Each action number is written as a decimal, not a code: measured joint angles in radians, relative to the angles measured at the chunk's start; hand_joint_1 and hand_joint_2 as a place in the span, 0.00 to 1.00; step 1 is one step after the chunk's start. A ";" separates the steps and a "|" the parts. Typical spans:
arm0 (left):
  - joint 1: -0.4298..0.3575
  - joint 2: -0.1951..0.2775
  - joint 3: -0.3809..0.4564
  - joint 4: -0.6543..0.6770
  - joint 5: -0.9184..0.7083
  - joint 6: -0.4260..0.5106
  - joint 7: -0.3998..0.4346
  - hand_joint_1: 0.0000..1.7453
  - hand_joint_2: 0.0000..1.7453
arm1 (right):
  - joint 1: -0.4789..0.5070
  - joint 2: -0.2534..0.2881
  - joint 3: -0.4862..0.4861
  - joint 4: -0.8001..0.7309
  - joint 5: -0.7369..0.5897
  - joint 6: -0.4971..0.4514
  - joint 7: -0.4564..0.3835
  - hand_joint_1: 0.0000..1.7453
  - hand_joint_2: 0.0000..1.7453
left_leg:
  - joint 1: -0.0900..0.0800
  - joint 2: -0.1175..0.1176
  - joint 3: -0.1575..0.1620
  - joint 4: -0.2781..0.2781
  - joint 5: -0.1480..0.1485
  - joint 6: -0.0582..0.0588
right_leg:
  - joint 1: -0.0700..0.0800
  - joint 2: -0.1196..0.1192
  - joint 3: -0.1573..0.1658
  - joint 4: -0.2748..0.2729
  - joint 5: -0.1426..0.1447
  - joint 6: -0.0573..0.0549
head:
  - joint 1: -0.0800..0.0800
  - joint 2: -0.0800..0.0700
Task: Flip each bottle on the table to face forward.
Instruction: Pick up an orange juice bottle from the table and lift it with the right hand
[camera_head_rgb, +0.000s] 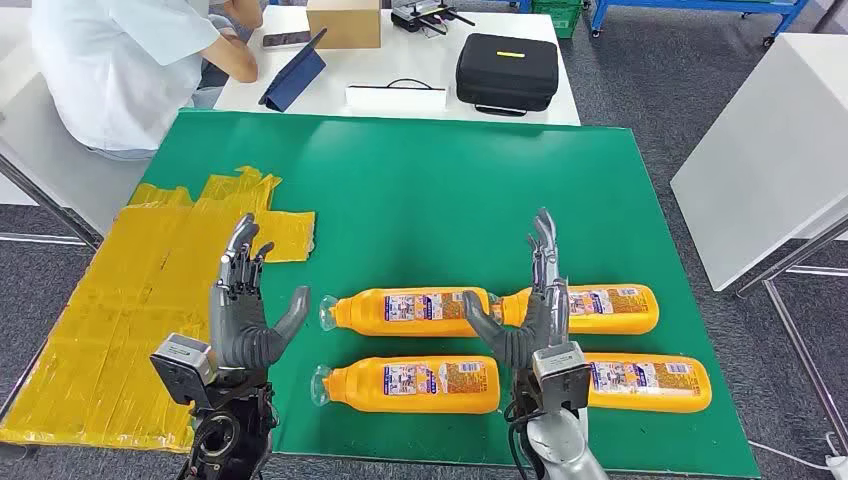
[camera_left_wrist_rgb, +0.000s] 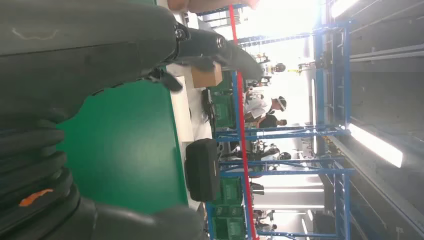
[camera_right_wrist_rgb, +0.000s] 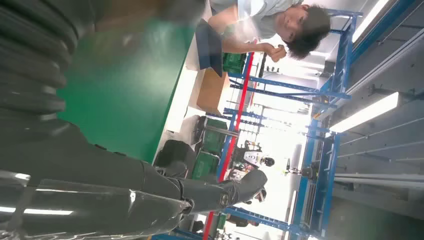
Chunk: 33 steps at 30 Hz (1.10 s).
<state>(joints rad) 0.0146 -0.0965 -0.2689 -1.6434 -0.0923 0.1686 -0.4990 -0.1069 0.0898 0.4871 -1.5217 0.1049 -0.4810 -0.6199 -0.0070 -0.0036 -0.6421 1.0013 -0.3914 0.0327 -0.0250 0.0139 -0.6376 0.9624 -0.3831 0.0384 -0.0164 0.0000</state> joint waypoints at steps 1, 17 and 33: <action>0.000 0.000 0.000 0.000 0.000 0.000 0.000 0.71 1.00 | 0.000 0.000 0.000 0.000 0.000 0.000 0.000 0.62 1.00 | 0.000 0.000 0.000 0.000 0.000 0.000 | 0.000 0.000 0.000 0.000 0.000 0.000 | 0.000 0.000; -0.103 -0.090 -0.084 0.386 -0.032 0.099 -0.051 1.00 1.00 | 0.025 0.058 -0.054 0.218 -0.151 0.181 0.161 1.00 1.00 | 0.000 0.000 0.000 0.000 0.000 0.000 | 0.000 0.000 0.000 0.000 0.000 0.000 | 0.000 0.000; -0.124 -0.095 -0.094 0.430 -0.012 0.083 -0.032 0.00 1.00 | 0.026 0.060 -0.073 0.225 0.051 0.043 0.173 0.00 1.00 | 0.000 0.000 0.000 0.000 0.000 0.000 | 0.000 0.000 0.000 0.000 0.000 0.000 | 0.000 0.000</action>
<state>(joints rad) -0.1092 -0.1914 -0.3632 -1.2139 -0.1039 0.2521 -0.5307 -0.0804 0.1498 0.4138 -1.2964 0.1557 -0.4383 -0.4466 -0.0071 -0.0035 -0.6417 1.0014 -0.3914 0.0329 -0.0250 0.0136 -0.6377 0.9621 -0.3827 0.0384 -0.0164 0.0000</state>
